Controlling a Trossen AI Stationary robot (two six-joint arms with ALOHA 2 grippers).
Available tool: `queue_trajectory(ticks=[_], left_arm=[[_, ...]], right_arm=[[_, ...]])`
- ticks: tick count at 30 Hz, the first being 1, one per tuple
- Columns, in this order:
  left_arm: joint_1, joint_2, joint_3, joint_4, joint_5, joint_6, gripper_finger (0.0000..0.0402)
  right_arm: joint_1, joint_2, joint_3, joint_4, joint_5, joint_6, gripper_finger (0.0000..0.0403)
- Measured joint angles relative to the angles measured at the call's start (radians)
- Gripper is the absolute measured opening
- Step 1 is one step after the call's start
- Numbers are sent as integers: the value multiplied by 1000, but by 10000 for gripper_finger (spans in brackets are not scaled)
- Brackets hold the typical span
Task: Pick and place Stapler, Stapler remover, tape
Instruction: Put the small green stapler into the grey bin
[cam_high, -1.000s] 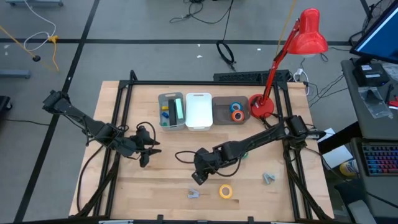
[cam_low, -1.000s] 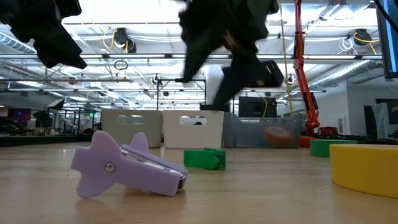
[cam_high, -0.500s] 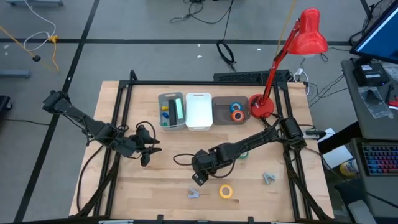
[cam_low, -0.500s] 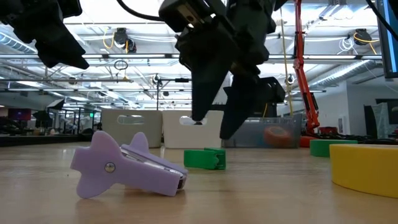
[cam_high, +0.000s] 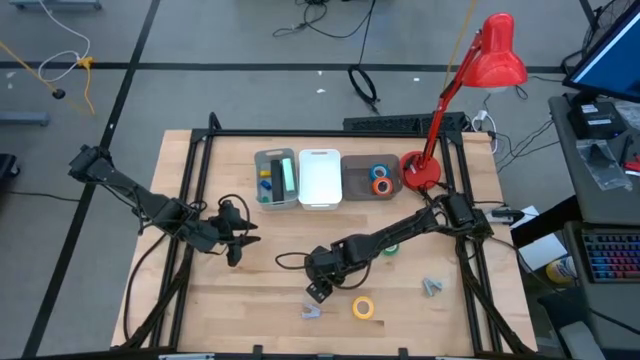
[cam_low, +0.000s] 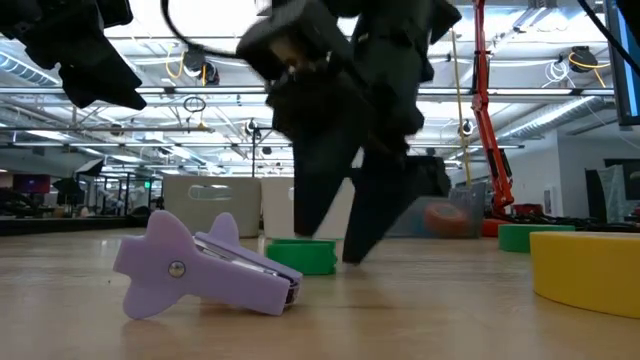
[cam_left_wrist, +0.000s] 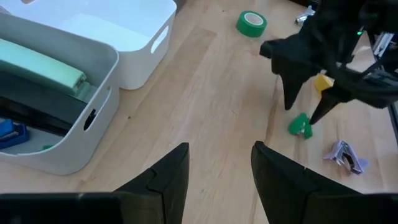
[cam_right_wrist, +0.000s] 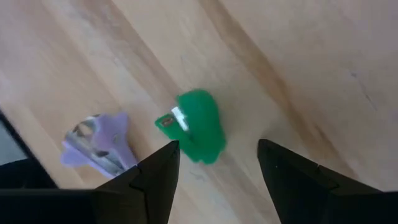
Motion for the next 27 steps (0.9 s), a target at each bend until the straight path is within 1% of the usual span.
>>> queue_trajectory(ticks=[6, 18, 27], left_arm=[[0, 0, 0, 2, 0, -5, 172], [0, 0, 0, 1, -5, -1, 172], [0, 0, 0, 1, -9, 0, 172]], right_arm=[[-2, -2, 9, -25, 9, -17, 215], [-2, -4, 9, -17, 35, -13, 215], [-20, -4, 9, -42, 102, -32, 215]])
